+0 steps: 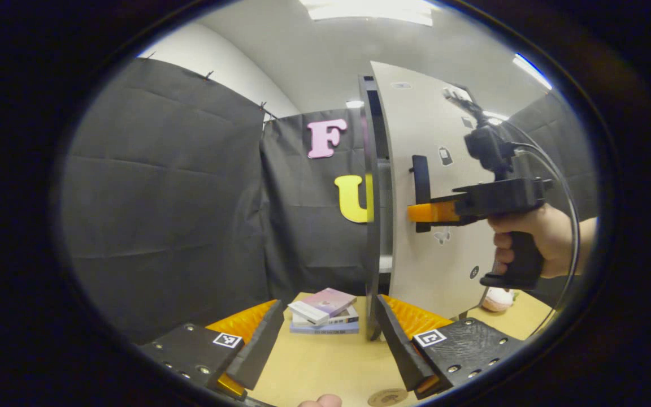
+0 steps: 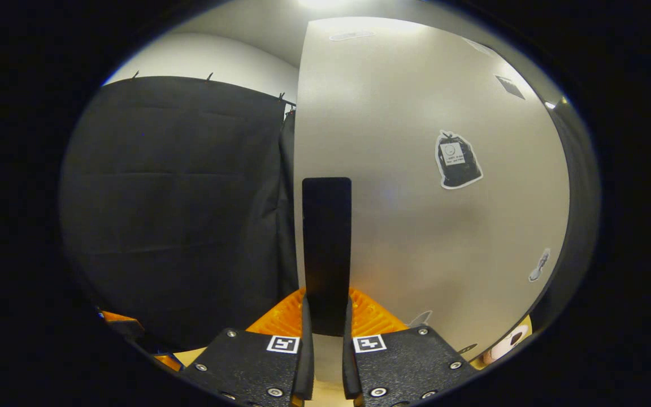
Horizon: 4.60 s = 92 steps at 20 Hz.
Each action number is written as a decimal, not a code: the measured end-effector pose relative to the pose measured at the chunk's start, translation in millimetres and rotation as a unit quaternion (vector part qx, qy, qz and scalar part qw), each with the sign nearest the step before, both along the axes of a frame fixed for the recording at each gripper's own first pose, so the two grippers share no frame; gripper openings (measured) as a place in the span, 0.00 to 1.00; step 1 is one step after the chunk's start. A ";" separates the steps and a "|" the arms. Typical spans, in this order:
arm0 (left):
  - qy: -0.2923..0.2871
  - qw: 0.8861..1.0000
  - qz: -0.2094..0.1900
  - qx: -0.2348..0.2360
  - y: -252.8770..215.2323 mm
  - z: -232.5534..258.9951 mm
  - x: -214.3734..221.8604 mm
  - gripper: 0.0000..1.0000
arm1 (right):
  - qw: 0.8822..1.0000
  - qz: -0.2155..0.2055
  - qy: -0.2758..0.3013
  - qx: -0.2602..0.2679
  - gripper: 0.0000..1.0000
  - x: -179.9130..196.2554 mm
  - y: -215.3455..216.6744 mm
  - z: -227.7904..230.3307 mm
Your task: Open the cabinet door with the right hand, grasp the bottle in the cabinet with the left hand and place it on the coaster, then close the cabinet door with the right hand.
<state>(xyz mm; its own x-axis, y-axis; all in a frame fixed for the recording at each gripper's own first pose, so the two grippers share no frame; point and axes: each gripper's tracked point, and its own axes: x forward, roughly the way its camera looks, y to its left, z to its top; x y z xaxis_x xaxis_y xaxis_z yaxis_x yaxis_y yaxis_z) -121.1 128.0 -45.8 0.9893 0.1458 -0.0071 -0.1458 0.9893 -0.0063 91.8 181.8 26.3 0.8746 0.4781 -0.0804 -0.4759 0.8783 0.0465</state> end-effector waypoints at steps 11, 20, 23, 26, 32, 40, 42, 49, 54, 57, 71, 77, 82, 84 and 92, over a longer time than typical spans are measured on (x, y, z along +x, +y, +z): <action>0.010 0.997 -0.077 0.005 -34.3 -2.9 79.8 0.97 | 0.998 0.039 0.027 0.035 0.20 -71.5 -40.6 6.1; 0.004 0.994 -0.106 0.007 -113.6 9.9 155.2 0.96 | 0.998 -0.023 0.020 0.048 0.20 -79.4 -70.2 6.2; -0.009 0.993 -0.114 0.022 -146.3 18.8 189.0 0.94 | 0.997 -0.040 0.025 0.061 0.22 -82.4 -78.8 6.8; -0.021 0.990 -0.128 0.058 -179.7 30.4 223.5 0.94 | 0.996 -0.053 0.020 0.069 0.22 -82.4 -85.2 7.1; -0.030 0.991 -0.119 0.062 -220.6 41.5 285.3 0.95 | 0.993 -0.068 0.021 0.089 0.23 -86.4 -93.2 8.4; -0.017 0.995 -0.073 0.068 -217.4 32.2 347.3 0.93 | 0.995 -0.059 0.015 0.075 0.42 -87.4 -99.7 7.7; -0.003 0.996 -0.068 0.049 -213.7 26.5 357.6 0.93 | 0.996 -0.056 0.019 0.072 0.45 -83.6 -101.3 4.5; -0.008 0.995 -0.078 0.063 -220.1 19.4 392.3 0.93 | 0.997 -0.036 0.023 0.071 0.61 -78.5 -104.7 3.3; -0.003 0.995 -0.072 0.072 -221.1 9.7 416.2 0.67 | 0.995 -0.025 0.026 0.090 0.66 -75.0 -106.4 1.4; 0.000 0.995 -0.080 0.058 -224.1 8.4 405.1 0.72 | 0.995 -0.015 0.024 0.098 0.69 -74.7 -105.2 1.0; -0.046 0.998 -0.007 0.033 -178.7 47.6 293.6 0.60 | 0.988 0.046 0.021 0.148 0.83 -71.2 -142.4 -7.0; -0.041 0.997 0.037 0.060 -146.6 31.2 200.6 0.60 | 0.988 0.027 0.018 0.153 0.84 -68.6 -153.4 -7.8; -0.036 0.994 0.054 0.087 -127.3 -3.5 123.3 0.64 | 0.985 -0.024 0.004 0.173 0.89 -69.0 -158.4 -14.4; -0.034 0.994 0.063 0.086 -120.2 -17.8 96.3 0.64 | 0.981 -0.056 0.007 0.186 0.95 -70.4 -161.8 -15.5; -0.050 0.987 0.074 0.136 -126.3 -111.4 24.6 0.67 | 0.973 -0.215 -0.030 0.073 0.98 -92.4 -185.1 -47.2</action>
<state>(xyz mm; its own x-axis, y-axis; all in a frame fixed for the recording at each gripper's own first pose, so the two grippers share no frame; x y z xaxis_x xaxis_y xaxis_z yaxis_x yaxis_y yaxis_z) -96.6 1.7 -157.2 0.9507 0.2720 0.1486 -0.3011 0.9243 0.2344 -0.6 -3.3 -20.9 0.9974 0.0694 0.0174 -0.0714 0.9830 0.1692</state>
